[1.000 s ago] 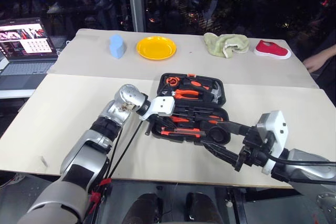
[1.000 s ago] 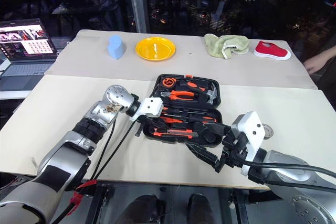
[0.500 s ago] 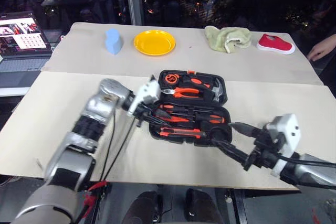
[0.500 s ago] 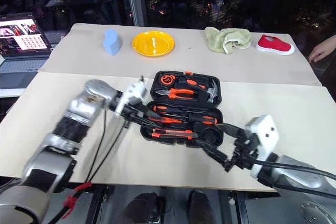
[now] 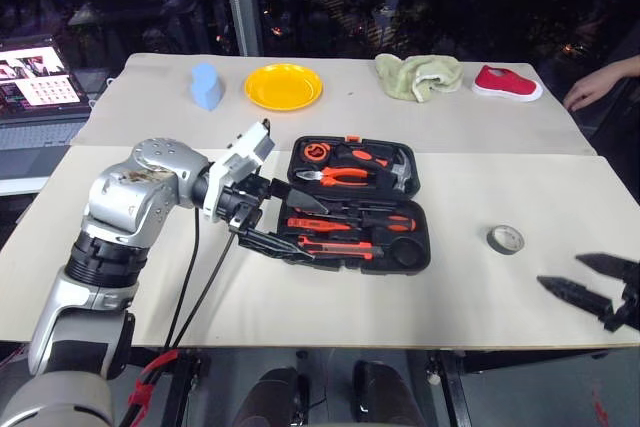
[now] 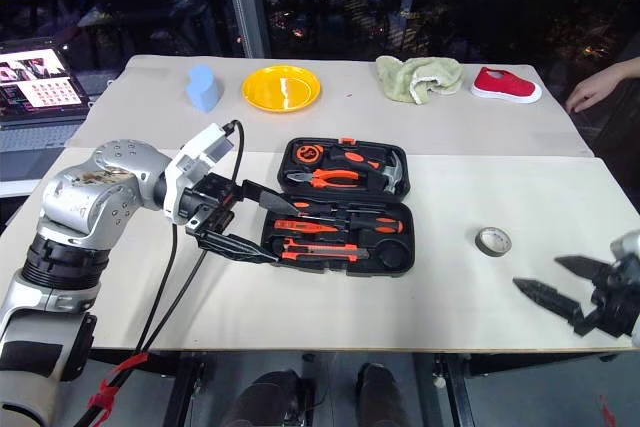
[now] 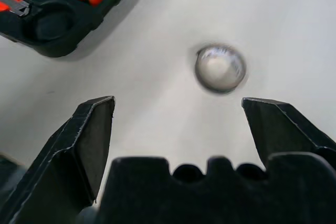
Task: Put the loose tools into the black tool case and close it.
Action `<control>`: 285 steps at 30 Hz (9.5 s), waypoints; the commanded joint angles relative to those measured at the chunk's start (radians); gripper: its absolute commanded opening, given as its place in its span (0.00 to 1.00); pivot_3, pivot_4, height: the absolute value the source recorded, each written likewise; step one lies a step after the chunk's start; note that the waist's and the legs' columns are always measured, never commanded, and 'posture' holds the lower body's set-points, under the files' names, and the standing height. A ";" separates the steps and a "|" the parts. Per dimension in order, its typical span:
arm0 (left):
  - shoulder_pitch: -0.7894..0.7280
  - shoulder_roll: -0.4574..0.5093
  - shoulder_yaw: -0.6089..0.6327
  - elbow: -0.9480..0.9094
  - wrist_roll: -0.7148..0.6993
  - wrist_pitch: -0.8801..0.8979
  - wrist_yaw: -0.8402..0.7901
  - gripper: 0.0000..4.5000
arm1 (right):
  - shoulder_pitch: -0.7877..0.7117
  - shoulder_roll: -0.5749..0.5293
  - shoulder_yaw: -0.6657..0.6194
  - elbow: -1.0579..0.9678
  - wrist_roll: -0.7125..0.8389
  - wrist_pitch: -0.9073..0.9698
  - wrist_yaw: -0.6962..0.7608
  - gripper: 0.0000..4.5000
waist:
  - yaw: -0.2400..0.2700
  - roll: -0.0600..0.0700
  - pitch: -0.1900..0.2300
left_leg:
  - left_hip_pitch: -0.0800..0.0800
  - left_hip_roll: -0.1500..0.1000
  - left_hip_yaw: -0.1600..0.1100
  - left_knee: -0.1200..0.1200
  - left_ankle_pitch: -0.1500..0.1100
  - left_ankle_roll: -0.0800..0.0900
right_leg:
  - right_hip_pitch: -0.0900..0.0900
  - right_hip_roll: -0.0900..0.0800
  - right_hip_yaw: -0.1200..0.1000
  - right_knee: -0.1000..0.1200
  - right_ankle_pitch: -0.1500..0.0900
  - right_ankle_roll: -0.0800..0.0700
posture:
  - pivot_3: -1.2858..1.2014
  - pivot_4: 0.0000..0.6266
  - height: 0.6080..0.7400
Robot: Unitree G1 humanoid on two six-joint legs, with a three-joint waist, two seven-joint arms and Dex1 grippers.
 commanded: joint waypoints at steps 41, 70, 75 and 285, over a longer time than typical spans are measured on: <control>0.029 0.021 -0.031 -0.047 0.045 -0.134 0.125 1.00 | -0.643 0.109 0.609 -0.247 -0.070 0.264 0.085 0.01 | 0.017 0.002 0.002 | -0.009 -0.005 -0.004 0.000 0.004 -0.005 | -0.011 -0.003 -0.002 0.007 0.002 -0.010 | 0.52 0.24 1.00; 0.027 -0.005 0.006 0.054 0.093 -0.143 0.207 1.00 | -0.641 0.196 0.465 -0.271 -0.012 0.396 -0.040 1.00 | 0.013 0.001 0.001 | -0.020 -0.008 -0.002 0.001 0.007 -0.003 | -0.025 -0.003 -0.003 0.009 0.003 -0.008 | 0.52 0.24 1.00; 0.056 -0.001 0.033 0.224 0.198 -0.178 0.366 0.75 | -0.570 0.259 0.310 -0.190 -0.014 0.397 -0.147 0.69 | 0.012 0.001 0.001 | -0.019 -0.007 -0.002 0.001 0.007 -0.003 | -0.025 -0.002 -0.003 0.010 0.003 -0.009 | 0.52 0.24 1.00; -0.199 -0.125 -0.079 0.676 0.262 0.417 0.330 0.00 | -0.879 0.409 0.536 0.275 -0.113 0.480 -0.180 0.00 | 0.002 0.001 -0.002 | -0.021 -0.008 -0.002 0.002 0.008 -0.004 | -0.027 -0.002 -0.001 0.012 0.008 -0.009 | 0.52 0.24 1.00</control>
